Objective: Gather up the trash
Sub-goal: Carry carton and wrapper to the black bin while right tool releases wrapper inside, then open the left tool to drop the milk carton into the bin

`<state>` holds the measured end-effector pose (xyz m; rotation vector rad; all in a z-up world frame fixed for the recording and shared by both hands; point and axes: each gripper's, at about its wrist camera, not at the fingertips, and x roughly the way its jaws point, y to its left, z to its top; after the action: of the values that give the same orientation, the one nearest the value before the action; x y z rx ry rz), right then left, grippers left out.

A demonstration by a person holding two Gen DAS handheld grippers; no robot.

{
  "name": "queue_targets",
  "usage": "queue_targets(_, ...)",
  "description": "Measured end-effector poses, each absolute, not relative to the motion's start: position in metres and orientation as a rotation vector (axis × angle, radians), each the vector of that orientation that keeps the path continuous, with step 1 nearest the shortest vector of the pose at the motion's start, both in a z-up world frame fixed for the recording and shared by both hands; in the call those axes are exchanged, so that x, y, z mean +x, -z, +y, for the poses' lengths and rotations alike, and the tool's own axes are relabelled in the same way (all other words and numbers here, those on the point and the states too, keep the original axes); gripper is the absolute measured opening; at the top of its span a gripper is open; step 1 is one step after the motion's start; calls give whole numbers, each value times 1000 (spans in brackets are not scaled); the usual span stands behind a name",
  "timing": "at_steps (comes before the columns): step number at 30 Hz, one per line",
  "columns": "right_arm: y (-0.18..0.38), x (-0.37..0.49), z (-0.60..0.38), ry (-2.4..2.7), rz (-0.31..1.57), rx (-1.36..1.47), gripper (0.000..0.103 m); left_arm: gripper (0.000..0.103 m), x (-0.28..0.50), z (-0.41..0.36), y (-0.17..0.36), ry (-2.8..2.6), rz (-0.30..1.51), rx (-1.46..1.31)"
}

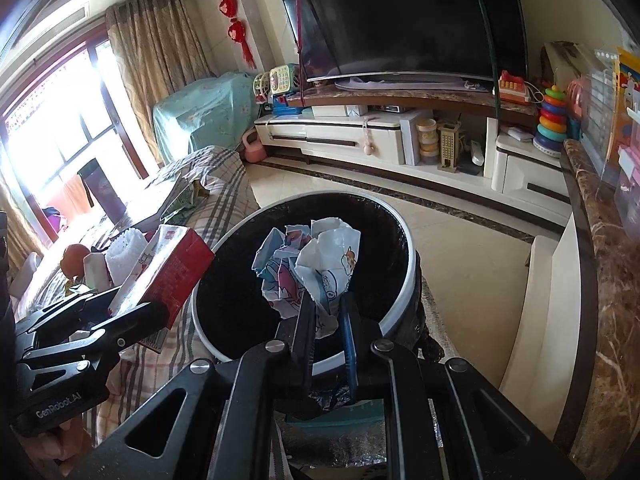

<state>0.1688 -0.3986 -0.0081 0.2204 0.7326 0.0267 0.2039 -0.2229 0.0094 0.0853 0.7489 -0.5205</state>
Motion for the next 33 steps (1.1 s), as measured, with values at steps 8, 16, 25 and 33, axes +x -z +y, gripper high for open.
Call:
queue_targets(8,10,179,-401,-25,750,205,13,46,219,-232,-5,530,772,88)
queue_targets(16,13,187,-407,-9,761,201,16,47,228,-240,0,538,784,101)
queue_targets(25,9,182,-413,0,743,232,35,66,221,-227,-2,513,775,74)
queue_targets(33,0,158,-401,-50,697,289,81,74,182,-197,-16,506,716,21)
